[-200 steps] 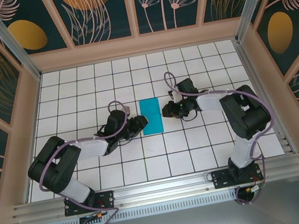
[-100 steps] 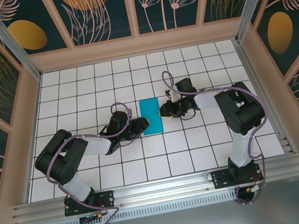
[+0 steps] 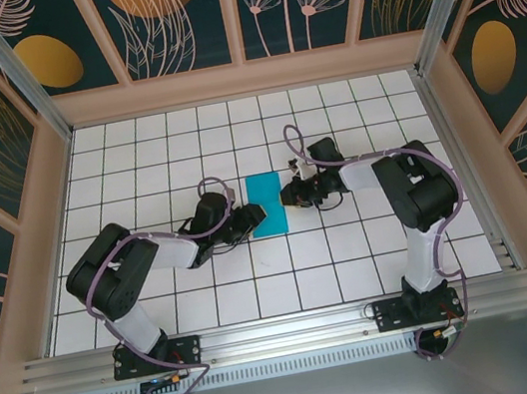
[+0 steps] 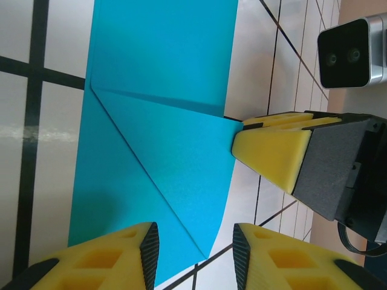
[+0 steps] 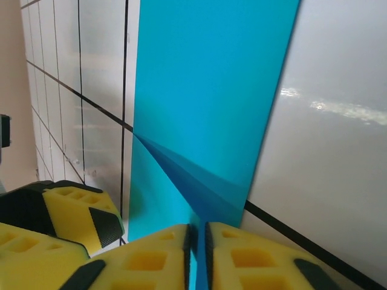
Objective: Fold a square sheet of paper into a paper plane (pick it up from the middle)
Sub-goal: Turn over the paper at the center of the table.
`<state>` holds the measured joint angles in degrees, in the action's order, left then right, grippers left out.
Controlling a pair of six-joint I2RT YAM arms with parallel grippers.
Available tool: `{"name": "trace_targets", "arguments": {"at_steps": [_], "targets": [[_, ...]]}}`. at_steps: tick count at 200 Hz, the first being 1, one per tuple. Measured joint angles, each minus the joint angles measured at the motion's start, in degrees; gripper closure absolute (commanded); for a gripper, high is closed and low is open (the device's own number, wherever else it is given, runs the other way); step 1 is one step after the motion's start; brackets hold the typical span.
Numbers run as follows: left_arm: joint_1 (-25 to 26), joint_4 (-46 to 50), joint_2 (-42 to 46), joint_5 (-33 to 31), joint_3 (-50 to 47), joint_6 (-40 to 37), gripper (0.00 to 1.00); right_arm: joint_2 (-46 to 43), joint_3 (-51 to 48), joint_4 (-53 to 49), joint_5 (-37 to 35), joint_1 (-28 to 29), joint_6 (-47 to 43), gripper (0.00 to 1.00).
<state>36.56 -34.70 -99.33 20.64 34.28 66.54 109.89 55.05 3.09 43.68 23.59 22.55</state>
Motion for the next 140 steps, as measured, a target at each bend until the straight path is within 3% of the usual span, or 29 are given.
{"name": "trace_targets", "arguments": {"at_steps": [39, 140], "targets": [[0.0, -0.02, -1.16, 0.17, 1.29, -0.02, 0.6, 0.0, -0.17, 2.08, 0.57, -0.15, 0.72, 0.94], [0.0, -0.04, -5.9, 1.46, 5.77, -0.46, 0.6, 0.0, -3.21, 5.03, 0.98, -1.97, 2.08, 0.94]]}}
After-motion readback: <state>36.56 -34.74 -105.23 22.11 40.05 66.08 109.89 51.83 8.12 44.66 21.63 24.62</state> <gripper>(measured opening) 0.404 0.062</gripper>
